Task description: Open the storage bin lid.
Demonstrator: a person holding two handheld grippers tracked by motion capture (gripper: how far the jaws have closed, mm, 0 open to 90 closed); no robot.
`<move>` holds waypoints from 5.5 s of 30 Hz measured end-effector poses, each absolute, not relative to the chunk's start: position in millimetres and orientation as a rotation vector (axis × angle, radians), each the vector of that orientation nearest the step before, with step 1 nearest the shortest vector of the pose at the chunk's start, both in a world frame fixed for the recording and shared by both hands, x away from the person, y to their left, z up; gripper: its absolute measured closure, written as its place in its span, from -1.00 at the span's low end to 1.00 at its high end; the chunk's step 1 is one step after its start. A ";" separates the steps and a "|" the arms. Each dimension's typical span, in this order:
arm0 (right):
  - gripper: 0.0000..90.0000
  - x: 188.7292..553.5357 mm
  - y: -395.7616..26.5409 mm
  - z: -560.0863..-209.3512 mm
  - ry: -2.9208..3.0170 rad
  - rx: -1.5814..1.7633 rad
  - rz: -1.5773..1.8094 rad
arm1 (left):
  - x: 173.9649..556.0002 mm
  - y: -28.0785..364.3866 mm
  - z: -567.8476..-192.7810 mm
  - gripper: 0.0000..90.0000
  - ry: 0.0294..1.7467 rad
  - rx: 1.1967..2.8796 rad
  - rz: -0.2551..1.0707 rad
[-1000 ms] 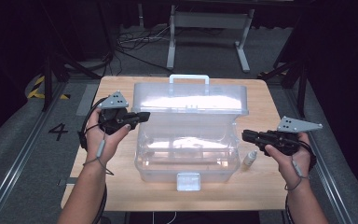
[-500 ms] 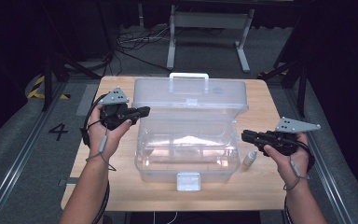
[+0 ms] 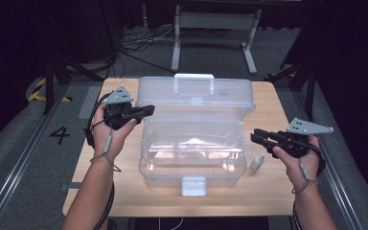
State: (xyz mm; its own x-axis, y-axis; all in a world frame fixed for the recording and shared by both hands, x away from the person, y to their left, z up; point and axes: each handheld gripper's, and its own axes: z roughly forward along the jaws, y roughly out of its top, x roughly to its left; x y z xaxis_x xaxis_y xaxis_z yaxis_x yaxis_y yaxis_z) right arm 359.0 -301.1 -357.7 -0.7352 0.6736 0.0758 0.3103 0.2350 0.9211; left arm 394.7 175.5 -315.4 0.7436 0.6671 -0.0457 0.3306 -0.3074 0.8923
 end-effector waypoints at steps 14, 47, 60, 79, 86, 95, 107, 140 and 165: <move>0.08 376.4 -276.5 -322.3 1.948 0.884 1.411 | 397.0 178.1 -314.6 1.00 0.762 1.900 0.413; 0.50 403.7 -247.8 -309.2 1.813 0.898 1.299 | 389.0 184.2 -320.0 0.94 0.768 1.935 0.384; 0.57 415.9 -249.3 -305.3 1.838 0.964 1.303 | 373.0 193.2 -322.3 0.91 0.758 1.948 0.376; 0.60 428.0 -249.7 -299.9 1.876 1.004 1.289 | 331.0 187.4 -329.1 0.82 0.600 2.025 0.216; 0.60 428.8 -250.2 -299.3 1.887 1.008 1.288 | 321.6 176.9 -338.3 0.80 0.526 2.078 0.156; 0.60 429.3 -250.4 -299.0 1.890 1.016 1.288 | 322.0 165.5 -365.1 0.74 0.494 2.168 0.060; 0.60 432.3 -250.8 -299.5 1.887 1.028 1.303 | 325.9 153.7 -389.5 0.45 0.480 2.250 0.040; 0.63 442.0 -249.8 -302.3 1.847 1.044 1.332 | 330.3 146.0 -424.5 0.69 0.477 2.331 -0.085; 0.91 461.9 -246.0 -306.0 1.759 1.046 1.309 | 329.9 145.4 -425.5 0.69 0.478 2.325 -0.079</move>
